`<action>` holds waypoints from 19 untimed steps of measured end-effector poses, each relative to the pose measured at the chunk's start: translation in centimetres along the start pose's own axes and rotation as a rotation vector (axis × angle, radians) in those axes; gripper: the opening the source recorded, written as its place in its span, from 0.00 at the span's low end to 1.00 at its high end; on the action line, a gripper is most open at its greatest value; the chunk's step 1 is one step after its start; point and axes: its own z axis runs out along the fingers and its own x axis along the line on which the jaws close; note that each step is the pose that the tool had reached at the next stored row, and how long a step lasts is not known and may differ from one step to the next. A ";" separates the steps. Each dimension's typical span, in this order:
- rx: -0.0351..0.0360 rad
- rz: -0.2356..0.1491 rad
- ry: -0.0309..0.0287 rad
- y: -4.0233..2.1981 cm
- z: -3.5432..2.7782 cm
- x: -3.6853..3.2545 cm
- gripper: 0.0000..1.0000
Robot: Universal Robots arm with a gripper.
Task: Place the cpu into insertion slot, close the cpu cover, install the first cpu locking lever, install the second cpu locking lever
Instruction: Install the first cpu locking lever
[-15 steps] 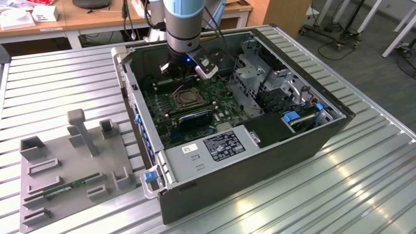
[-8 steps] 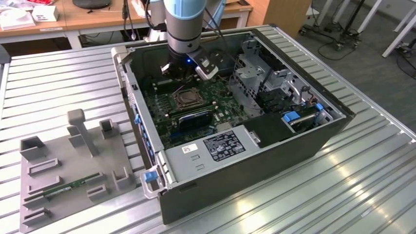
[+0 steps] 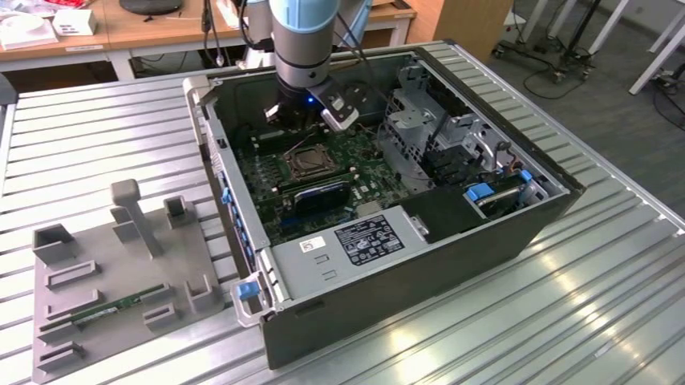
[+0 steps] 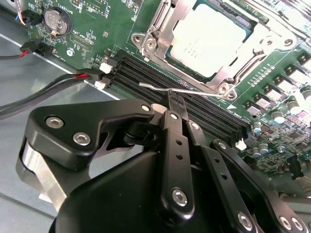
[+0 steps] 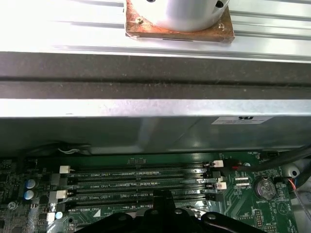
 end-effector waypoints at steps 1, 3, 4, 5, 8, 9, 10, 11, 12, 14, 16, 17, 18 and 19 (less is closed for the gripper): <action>0.0001 0.000 -0.0001 -0.01 0.03 0.00 0.11; 0.0002 0.000 0.0000 -0.04 0.12 -0.06 0.11; 0.0003 0.000 0.0000 -0.05 0.17 -0.09 0.11; 0.0003 0.000 -0.0001 -0.07 0.24 -0.12 0.11; 0.0003 0.000 0.0000 -0.14 0.47 -0.24 0.11; 0.0004 0.000 0.0000 -0.17 0.56 -0.29 0.11; 0.0006 0.000 0.0000 -0.19 0.65 -0.33 0.11; 0.0007 0.000 0.0000 -0.22 0.74 -0.38 0.11; 0.0009 0.000 0.0000 -0.25 0.82 -0.42 0.11; 0.0013 0.000 -0.0001 -0.29 0.96 -0.48 0.11; 0.0020 0.000 -0.0001 -0.31 1.06 -0.53 0.11; 0.0023 0.000 -0.0001 -0.32 1.09 -0.56 0.11; 0.0026 0.000 0.0000 -0.34 1.12 -0.58 0.11; 0.0028 0.000 -0.0001 -0.35 1.16 -0.59 0.11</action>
